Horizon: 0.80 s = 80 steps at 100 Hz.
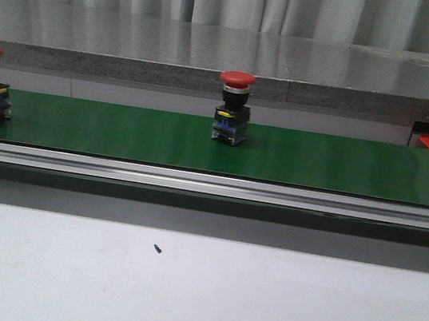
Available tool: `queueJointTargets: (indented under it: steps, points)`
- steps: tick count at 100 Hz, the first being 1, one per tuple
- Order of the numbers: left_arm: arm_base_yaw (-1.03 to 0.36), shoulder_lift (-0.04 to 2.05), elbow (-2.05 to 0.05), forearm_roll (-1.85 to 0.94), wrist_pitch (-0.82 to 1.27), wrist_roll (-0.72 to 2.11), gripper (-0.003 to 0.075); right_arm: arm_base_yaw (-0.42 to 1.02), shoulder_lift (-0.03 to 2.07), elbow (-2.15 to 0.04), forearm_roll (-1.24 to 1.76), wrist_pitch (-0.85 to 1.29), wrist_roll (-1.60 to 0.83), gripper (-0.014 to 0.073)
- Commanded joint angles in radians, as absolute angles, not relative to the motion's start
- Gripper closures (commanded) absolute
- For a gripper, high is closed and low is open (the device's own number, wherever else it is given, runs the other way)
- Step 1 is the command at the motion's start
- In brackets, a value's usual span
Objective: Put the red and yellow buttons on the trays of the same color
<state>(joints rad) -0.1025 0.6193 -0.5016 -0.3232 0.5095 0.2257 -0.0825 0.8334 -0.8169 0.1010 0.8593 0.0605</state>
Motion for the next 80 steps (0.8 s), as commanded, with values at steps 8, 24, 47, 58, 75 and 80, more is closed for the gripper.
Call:
queueJointTargets:
  steps: [8, 24, 47, 58, 75, 80]
  points:
    - [-0.111, 0.618, -0.528, -0.343, 0.440, 0.223, 0.0740, -0.083, 0.931, -0.906, 0.136, 0.828, 0.046, 0.0116]
    - [-0.111, 0.618, -0.528, -0.343, 0.440, 0.223, 0.0740, -0.083, 1.018, -0.968, 0.139, 0.899, 0.046, -0.0068]
    - [-0.111, 0.618, -0.528, -0.343, 0.440, 0.223, 0.0740, 0.004, 1.143, -1.096, 0.156, 0.980, 0.046, -0.0056]
    - [-0.111, 0.618, -0.528, -0.343, 0.440, 0.223, 0.0740, 0.071, 1.225, -1.183, 0.156, 1.022, 0.046, -0.0050]
    - [-0.111, 0.618, -0.528, -0.343, 0.440, 0.223, 0.0740, 0.171, 1.365, -1.337, 0.156, 1.082, 0.046, -0.0050]
    - [-0.111, 0.618, -0.528, -0.343, 0.440, 0.223, 0.0740, 0.195, 1.407, -1.385, 0.156, 1.097, 0.047, -0.0050]
